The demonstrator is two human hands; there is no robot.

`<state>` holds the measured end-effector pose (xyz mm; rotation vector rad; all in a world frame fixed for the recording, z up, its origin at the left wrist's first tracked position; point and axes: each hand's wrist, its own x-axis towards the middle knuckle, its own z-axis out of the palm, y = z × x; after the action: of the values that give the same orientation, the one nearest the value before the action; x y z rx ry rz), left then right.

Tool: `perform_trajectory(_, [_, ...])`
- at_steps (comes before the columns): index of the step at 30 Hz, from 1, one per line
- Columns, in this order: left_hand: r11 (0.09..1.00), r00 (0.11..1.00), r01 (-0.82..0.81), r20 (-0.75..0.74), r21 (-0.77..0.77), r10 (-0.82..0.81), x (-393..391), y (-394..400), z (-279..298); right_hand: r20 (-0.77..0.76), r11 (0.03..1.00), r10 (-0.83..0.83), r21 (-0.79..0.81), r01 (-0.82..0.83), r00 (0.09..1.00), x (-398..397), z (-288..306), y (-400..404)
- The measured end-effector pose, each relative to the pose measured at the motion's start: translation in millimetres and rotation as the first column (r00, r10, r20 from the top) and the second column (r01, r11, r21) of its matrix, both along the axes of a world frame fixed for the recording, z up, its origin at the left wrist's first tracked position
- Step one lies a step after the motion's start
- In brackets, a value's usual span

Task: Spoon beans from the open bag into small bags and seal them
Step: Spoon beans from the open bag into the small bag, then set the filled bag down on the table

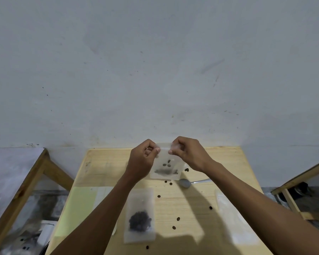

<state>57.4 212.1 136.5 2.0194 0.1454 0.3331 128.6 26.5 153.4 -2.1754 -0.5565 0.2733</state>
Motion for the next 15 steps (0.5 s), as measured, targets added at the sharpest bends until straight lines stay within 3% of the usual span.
perform_trajectory(7, [0.997,0.997,-0.068,-0.032,-0.040,0.067,-6.4,10.6,5.9,-0.049,0.992,-0.027,0.125,0.033,0.998,-6.6,-4.3,0.0])
perform_trajectory(10, [0.991,0.993,-0.111,-0.033,-0.071,0.109,-9.7,12.0,3.9,-0.158,0.977,-0.045,0.199,0.076,0.986,-8.7,-7.4,6.7])
perform_trajectory(13, [0.952,0.987,-0.157,-0.084,-0.261,0.140,-13.0,17.8,1.0,-0.354,0.928,0.020,0.355,0.115,0.935,-12.6,-13.8,8.8])
perform_trajectory(15, [0.898,0.980,-0.195,-0.109,-0.394,0.165,-16.3,24.3,-1.4,-0.425,0.928,0.070,0.361,0.098,0.902,-18.8,-25.0,11.3])
